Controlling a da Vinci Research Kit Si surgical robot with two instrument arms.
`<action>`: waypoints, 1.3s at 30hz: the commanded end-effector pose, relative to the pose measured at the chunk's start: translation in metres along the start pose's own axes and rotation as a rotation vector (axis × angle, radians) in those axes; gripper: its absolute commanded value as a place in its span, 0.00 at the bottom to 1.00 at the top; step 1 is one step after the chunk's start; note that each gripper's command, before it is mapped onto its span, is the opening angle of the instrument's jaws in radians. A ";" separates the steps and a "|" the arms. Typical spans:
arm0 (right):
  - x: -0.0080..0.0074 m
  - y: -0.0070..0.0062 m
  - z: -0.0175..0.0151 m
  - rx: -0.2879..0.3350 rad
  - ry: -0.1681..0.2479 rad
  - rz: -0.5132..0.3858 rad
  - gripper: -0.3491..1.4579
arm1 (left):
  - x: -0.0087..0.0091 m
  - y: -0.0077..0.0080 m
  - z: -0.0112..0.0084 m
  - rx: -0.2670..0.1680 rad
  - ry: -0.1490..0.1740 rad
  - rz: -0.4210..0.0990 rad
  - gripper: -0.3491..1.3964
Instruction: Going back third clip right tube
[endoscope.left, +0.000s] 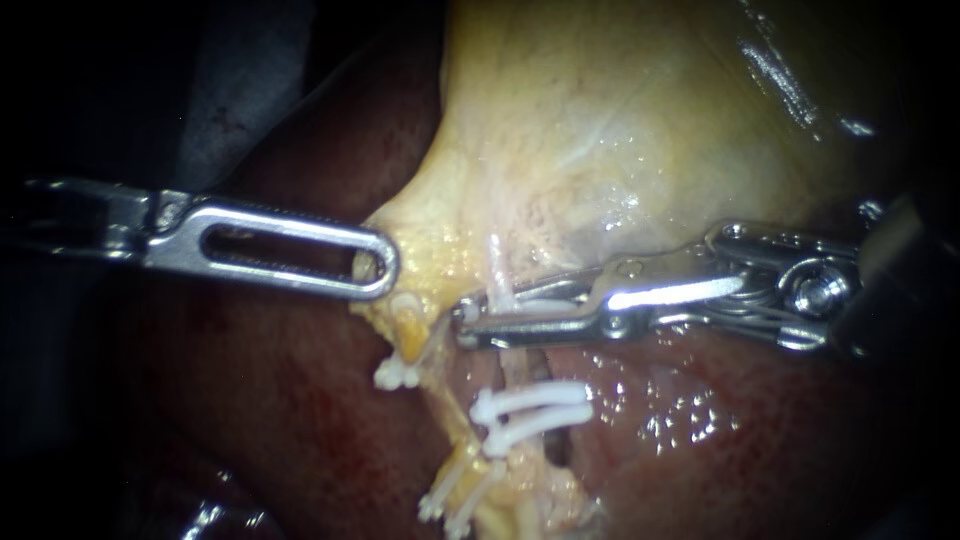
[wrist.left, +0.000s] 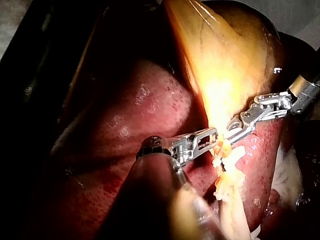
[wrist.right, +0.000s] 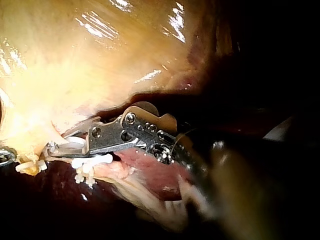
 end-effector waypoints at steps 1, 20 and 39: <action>0.0000 0.0000 0.0000 0.000 0.000 0.000 0.01 | 0.0000 0.0000 0.0000 -0.001 0.000 0.000 0.00; -0.0005 -0.0001 0.0013 -0.007 -0.006 -0.140 0.47 | 0.0000 0.0000 0.0000 -0.001 0.000 0.000 0.00; -0.0002 0.0005 0.0021 -0.017 -0.011 -0.329 0.52 | 0.0000 0.0000 0.0000 -0.001 0.000 0.000 0.00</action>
